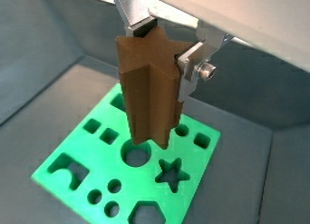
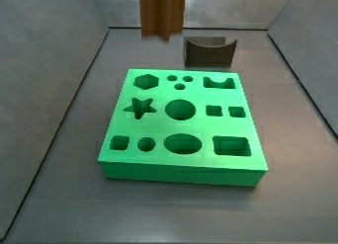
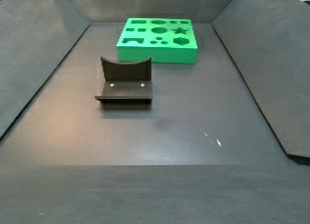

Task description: Insert the star object.

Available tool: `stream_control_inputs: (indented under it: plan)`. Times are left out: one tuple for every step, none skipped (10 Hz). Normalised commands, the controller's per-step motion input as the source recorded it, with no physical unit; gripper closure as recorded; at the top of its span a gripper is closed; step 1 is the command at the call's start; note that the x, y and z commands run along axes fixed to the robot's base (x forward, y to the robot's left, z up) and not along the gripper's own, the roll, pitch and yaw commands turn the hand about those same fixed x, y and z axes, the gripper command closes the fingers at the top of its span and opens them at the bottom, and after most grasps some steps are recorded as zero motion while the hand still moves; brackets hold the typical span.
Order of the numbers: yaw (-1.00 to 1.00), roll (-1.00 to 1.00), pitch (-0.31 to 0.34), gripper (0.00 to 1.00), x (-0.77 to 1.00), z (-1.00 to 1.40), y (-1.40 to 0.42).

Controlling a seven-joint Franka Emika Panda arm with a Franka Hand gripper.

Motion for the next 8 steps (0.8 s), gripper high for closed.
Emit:
stream_control_inputs:
  plan:
    - [-0.94,0.02,-0.080,1.00,-0.11,-1.00,-0.17]
    - [-1.00,0.00,-0.014,1.00,-0.06,-1.00,0.00]
    - [-0.73,0.00,-0.014,1.00,-0.01,-1.00,0.22]
    - [-0.48,0.00,0.000,1.00,-0.07,-1.00,0.35]
    - [-0.50,0.00,0.000,1.00,-0.20,-1.00,0.31]
    - [-0.41,-0.01,-0.064,1.00,-0.48,-1.00,0.09]
    - [-0.25,-0.04,-0.099,1.00,-0.53,-1.00,0.00]
    - [-0.10,0.00,-0.107,1.00,-0.38,-0.91,-0.19]
